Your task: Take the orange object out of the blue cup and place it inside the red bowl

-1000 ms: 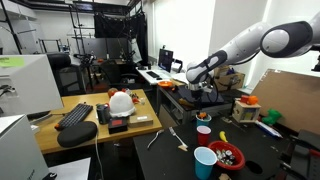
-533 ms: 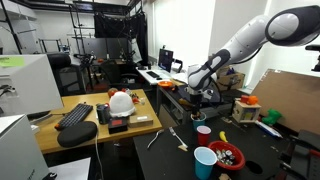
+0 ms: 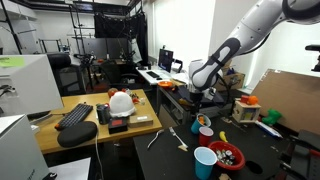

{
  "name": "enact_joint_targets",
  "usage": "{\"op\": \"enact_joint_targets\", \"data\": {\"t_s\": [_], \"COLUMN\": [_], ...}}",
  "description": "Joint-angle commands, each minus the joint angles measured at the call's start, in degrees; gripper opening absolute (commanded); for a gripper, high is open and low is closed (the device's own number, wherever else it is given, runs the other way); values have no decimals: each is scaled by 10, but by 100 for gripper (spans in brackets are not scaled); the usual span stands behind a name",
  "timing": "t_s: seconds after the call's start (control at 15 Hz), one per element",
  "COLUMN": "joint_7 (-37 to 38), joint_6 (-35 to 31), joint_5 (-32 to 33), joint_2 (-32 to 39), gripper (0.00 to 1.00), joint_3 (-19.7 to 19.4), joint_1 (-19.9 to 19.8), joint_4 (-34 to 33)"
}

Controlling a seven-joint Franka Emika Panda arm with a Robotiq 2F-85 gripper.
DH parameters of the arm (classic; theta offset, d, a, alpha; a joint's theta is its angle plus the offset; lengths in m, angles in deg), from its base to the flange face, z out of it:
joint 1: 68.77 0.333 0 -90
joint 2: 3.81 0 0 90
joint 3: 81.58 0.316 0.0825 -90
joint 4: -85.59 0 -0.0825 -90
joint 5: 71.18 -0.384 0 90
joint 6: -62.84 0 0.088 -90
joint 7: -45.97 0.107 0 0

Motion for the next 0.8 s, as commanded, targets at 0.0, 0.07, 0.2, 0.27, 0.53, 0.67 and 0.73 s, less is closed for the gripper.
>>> {"op": "enact_joint_targets", "data": {"t_s": [0.0,0.07,0.2,0.27,0.53,0.67,0.73], "joint_7": [36,39,46,51,49,45,41], "joint_6": [-40,-43,-43,-39,-21,-10,-4], "joint_5": [40,52,66,67,30,-2,-21], "joint_2": [-108,-122,-150,-163,-203,-215,-221], "gripper": [100,100,100,100,100,100,100], "joint_3": [-30,-37,-43,-42,-19,-4,5], "joint_1": [21,25,28,27,12,5,0], "joint_4": [118,126,142,147,165,172,176]}}
